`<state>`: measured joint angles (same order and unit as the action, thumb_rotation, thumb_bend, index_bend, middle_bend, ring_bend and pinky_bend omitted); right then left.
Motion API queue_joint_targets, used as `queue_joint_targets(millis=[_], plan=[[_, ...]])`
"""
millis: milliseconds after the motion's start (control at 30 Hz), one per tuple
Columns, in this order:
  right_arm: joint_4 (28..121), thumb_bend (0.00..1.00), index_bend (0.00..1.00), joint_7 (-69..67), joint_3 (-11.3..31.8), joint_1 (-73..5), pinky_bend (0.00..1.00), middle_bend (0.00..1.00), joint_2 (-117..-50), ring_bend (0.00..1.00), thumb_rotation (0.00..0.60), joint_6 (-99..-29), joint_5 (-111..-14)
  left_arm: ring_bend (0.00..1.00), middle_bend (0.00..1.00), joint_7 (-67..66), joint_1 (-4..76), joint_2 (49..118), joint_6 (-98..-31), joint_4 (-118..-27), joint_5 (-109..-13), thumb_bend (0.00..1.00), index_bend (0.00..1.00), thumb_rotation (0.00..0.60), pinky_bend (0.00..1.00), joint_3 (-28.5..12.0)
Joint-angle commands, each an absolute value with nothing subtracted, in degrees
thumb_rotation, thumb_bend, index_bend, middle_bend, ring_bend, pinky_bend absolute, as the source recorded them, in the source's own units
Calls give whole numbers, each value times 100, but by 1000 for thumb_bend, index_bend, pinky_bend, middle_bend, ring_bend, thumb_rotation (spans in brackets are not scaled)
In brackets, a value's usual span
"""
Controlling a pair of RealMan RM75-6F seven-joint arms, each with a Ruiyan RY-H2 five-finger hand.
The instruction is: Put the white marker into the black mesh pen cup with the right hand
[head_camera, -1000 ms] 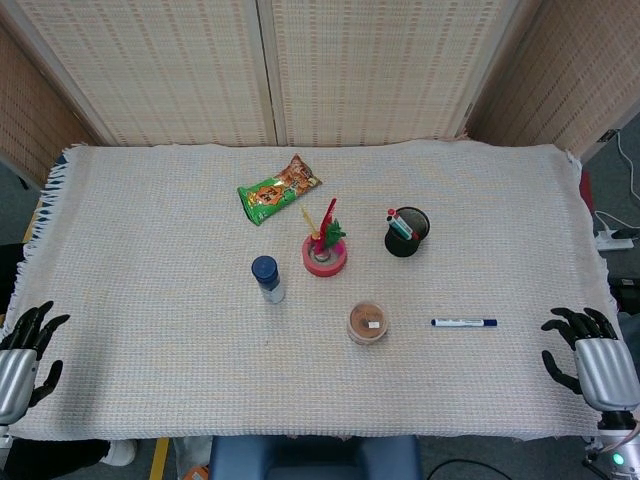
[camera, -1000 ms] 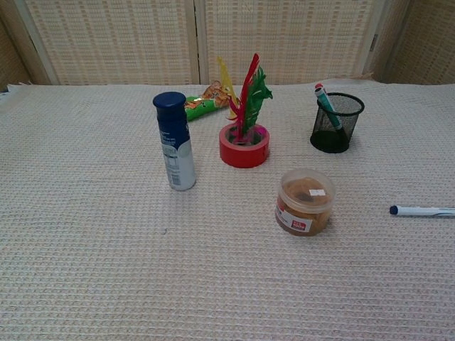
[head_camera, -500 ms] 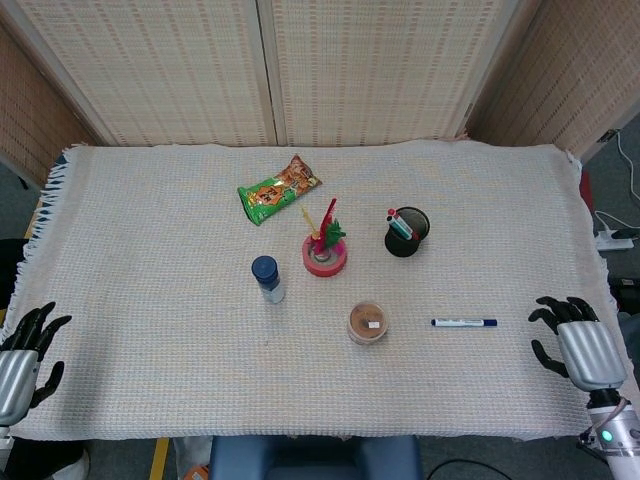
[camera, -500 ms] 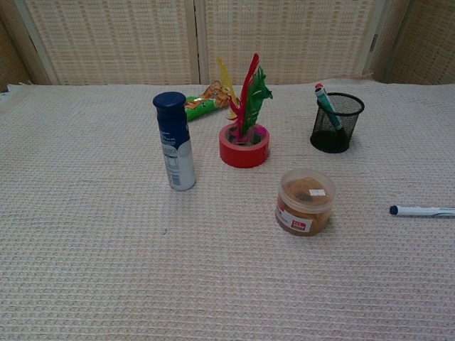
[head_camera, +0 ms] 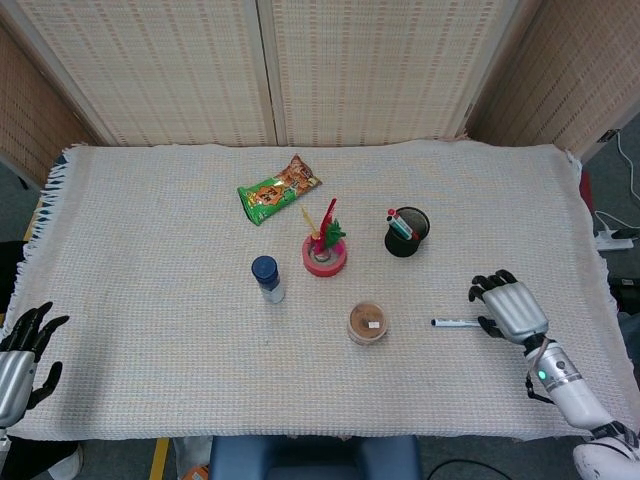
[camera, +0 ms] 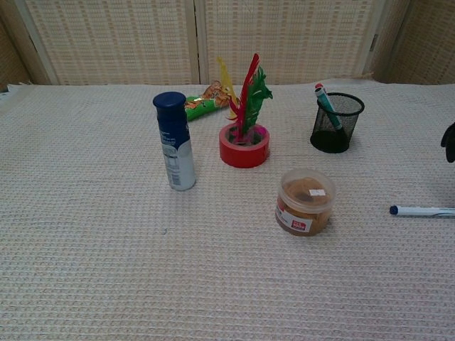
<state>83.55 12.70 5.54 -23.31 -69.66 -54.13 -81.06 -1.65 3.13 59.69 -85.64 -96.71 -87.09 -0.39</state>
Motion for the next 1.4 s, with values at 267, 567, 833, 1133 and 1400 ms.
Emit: queue_joint_targets(millis=[267, 567, 833, 1133, 1400], plan=[[8282, 285, 390, 1856, 344, -2628, 176, 227, -7318, 242, 600, -4993, -7810, 0, 9, -112, 295, 5947, -8598, -9668, -8709, 417, 186, 600, 273, -50], [8023, 286, 390, 1910, 240, -2667, 175, 227, -7423, 245, 600, -4883, -7520, 0, 9, -104, 316, 5958, -8526, -9652, -8662, 417, 187, 600, 273, -55], [7748, 286, 390, 1824, 220, -2822, 175, 227, -7642, 247, 600, -4733, -7443, 0, 9, -53, 339, 5963, -8453, -9609, -8576, 417, 189, 600, 273, -80], [7620, 286, 390, 1837, 141, -2935, 176, 227, -7834, 249, 600, -4663, -7444, 0, 10, 22, 349, 5959, -8417, -9573, -8532, 417, 190, 600, 273, -94], [7523, 285, 392, 1853, 128, -2970, 198, 227, -7945, 272, 600, -4735, -7408, 0, 10, 65, 358, 5963, -8385, -9547, -8502, 417, 191, 600, 274, -101]])
